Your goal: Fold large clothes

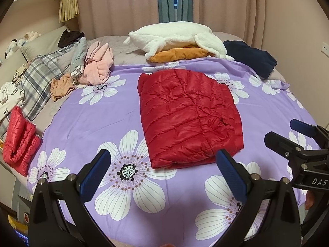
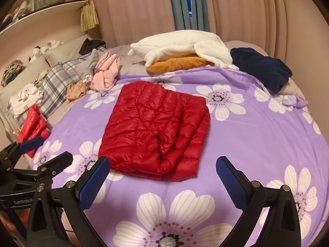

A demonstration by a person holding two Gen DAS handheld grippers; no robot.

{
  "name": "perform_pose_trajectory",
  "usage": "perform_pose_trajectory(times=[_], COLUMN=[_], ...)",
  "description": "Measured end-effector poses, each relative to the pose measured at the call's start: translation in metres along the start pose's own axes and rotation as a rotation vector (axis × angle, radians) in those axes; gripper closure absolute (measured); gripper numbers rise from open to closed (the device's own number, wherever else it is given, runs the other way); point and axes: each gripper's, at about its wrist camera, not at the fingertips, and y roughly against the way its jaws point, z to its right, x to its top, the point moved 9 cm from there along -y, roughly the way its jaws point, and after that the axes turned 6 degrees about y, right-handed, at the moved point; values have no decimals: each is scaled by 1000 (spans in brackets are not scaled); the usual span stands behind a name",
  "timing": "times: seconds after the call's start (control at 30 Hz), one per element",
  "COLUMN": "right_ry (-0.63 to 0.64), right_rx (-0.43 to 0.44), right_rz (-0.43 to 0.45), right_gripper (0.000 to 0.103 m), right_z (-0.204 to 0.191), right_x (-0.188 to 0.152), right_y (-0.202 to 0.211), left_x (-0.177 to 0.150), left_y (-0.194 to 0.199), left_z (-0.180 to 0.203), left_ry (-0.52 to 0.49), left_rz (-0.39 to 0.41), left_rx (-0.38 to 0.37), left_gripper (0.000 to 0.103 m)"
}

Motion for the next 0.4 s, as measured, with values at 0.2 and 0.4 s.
perform_pose_trajectory(times=[0.2,0.4], right_ry=[0,0], right_rx=[0,-2], right_rz=[1,3], right_gripper=[1,1], right_z=[1,2], right_x=[0,1], right_y=[0,1], left_x=[0,0], left_y=[0,0], left_z=[0,1], left_ry=[0,1], left_rz=[0,-2], left_rx=[0,-4], left_gripper=[0,0])
